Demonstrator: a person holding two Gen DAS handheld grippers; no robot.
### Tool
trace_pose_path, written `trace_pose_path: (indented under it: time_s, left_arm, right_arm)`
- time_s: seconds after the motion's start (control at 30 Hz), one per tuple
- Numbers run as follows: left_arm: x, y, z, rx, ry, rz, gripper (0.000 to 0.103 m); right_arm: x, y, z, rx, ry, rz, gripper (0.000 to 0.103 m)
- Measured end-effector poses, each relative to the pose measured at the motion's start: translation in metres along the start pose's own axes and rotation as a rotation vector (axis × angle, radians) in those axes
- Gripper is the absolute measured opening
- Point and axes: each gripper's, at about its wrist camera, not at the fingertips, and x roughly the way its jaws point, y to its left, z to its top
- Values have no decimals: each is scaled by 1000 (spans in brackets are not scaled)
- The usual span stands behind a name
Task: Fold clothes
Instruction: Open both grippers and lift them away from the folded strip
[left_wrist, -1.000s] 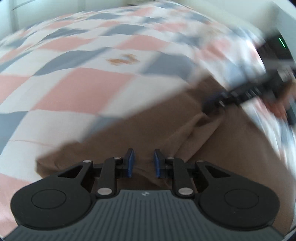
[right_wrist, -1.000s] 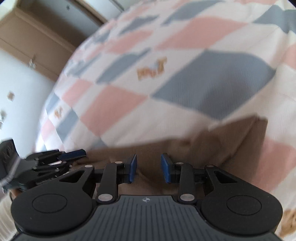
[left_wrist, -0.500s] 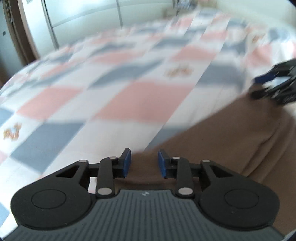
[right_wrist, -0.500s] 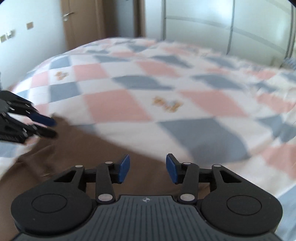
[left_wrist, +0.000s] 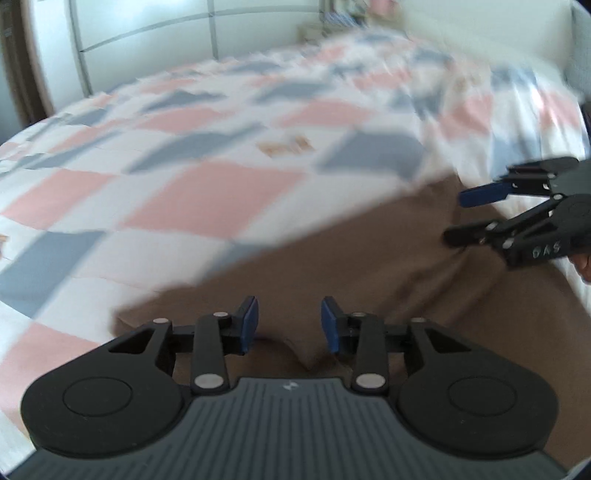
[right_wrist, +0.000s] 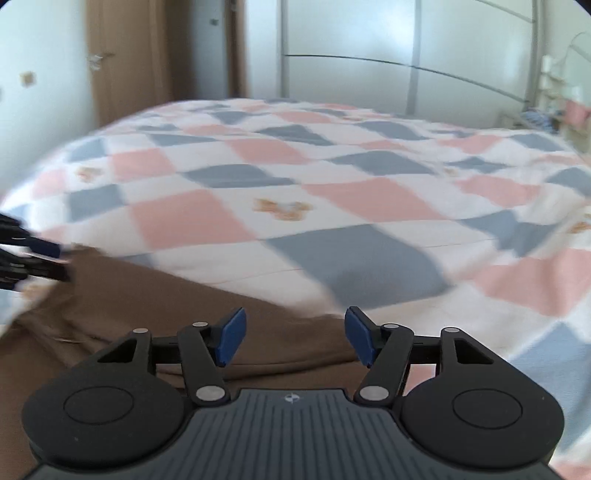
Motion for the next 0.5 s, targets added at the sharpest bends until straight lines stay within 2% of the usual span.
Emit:
trace_pose_path:
  time_s: [0.03,0.1,0.23,0.3,0.37,0.5]
  left_arm:
    - [4,-6,-9,2,37,28,36]
    - [-9,-14,-17,-33,44,69,35]
    - [-56,-24,-15,-191,81,108,35]
    - [-75,-36,-17,-242,129,140,36]
    - [-91,-46,-22,-288,179,171,41]
    - [-113,-65,-35,-377,313,230,44]
  right_arm:
    - [5,8,-6,-19,28,10,62]
    - [16,22,-21,-66,104,12,62]
    - [-7,35,-32,-99,93,-21,65]
    - [-31,37,-29,-59,79,-32,69]
    - [-54,38,-31,9,93,-33,71]
    - [-92,41,-43,131,180,-45,75]
